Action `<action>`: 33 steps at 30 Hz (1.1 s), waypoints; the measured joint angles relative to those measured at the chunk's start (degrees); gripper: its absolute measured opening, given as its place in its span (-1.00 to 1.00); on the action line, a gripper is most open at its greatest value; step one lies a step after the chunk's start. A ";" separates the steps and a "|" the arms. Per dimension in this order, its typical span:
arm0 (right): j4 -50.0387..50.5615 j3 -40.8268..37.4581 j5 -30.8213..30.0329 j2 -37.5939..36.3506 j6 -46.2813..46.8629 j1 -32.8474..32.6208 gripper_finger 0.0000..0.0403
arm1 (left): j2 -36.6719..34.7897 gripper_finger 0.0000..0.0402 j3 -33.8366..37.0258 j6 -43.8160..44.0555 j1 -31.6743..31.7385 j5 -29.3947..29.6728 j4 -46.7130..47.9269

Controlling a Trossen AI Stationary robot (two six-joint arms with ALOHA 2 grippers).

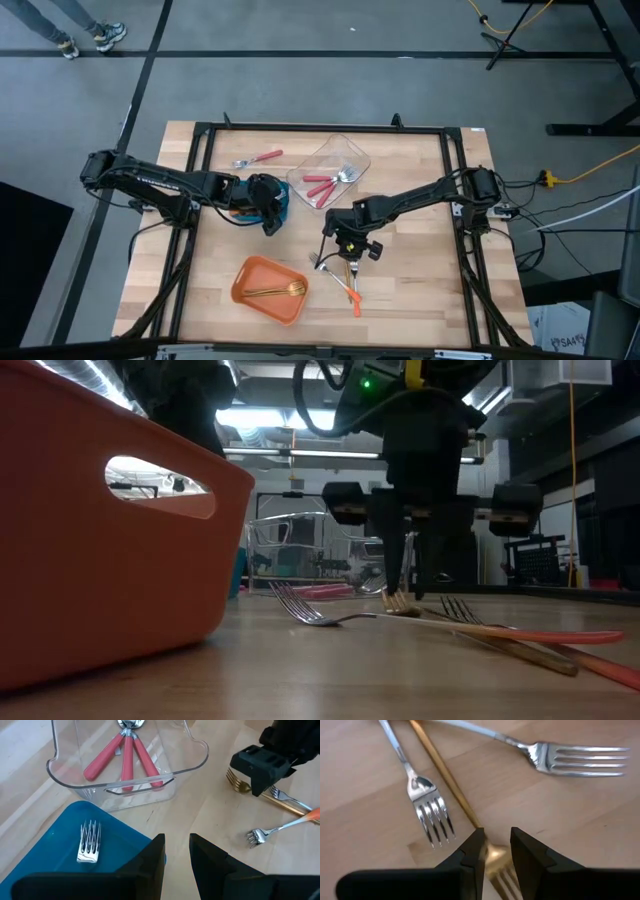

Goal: Sort silverware by color (type)
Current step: Put the gold fork into the orange bin

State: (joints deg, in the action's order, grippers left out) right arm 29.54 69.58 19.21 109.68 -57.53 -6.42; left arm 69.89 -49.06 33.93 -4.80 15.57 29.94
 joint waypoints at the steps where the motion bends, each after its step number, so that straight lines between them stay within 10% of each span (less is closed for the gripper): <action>1: 0.34 0.00 0.13 0.04 -0.01 0.00 -0.58 | 0.00 -0.59 0.00 0.00 0.00 0.00 0.03; 33: 0.16 0.04 3.31 3.47 0.12 0.07 -0.86 | 0.00 -0.59 0.04 0.15 0.00 0.03 -0.06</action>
State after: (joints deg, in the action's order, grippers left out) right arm 29.70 69.63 22.52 113.14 -57.41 -6.34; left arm 69.89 -49.01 34.09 -4.80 15.61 29.89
